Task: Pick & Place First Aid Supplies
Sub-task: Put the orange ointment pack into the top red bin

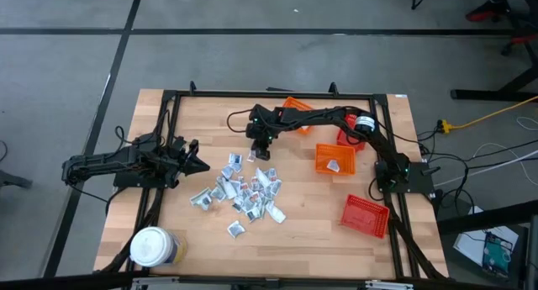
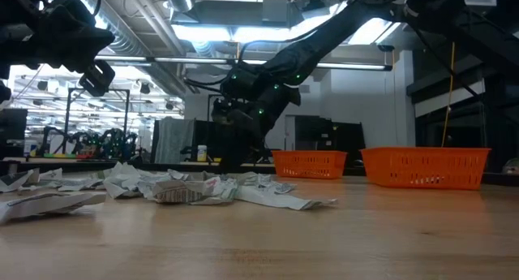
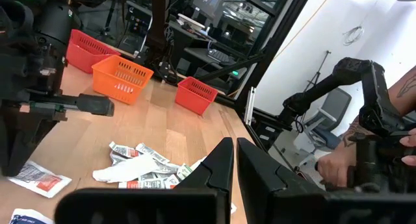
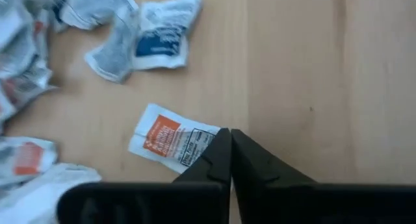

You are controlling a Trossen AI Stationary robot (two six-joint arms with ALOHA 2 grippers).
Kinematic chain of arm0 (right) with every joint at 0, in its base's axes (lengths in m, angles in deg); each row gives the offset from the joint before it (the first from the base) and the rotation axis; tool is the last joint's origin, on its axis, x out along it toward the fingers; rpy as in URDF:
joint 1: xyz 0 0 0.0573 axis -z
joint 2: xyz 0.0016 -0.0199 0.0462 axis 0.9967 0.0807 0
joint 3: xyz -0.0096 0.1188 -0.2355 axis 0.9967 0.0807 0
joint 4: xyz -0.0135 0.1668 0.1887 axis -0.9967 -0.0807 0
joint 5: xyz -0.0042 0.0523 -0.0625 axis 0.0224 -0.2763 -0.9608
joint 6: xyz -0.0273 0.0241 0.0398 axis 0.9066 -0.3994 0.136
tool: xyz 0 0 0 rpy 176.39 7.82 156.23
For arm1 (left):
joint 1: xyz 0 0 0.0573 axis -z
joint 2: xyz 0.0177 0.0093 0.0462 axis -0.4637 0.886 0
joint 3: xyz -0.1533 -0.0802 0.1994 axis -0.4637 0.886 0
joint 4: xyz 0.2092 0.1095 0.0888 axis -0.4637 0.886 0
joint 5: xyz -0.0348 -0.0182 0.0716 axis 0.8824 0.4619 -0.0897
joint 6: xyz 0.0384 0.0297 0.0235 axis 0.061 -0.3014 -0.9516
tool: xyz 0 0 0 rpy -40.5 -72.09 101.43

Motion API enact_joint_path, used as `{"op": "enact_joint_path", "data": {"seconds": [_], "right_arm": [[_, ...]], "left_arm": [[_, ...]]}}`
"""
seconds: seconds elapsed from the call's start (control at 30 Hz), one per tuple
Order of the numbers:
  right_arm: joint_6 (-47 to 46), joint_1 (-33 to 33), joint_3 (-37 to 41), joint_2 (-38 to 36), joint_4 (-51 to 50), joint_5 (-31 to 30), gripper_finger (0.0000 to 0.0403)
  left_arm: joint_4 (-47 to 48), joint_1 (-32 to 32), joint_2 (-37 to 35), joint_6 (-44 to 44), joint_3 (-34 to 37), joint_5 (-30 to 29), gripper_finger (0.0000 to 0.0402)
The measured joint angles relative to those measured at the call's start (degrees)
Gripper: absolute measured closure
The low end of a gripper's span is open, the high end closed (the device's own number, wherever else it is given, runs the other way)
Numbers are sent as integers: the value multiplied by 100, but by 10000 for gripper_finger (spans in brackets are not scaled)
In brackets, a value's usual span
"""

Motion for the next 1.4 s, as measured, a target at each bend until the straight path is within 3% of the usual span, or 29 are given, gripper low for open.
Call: {"op": "enact_joint_path", "data": {"seconds": [0.33,0.8,1.4], "right_arm": [[-615,-69,-4,-563,-281,307,399],[-1330,-239,-7,-1530,-1520,473,398],[-865,-55,-7,-2538,-3106,418,400]], "left_arm": [[-2,0,0,0,0,-1,386],[0,0,0,0,2,-1,386],[0,0,0,0,0,-1,386]]}}
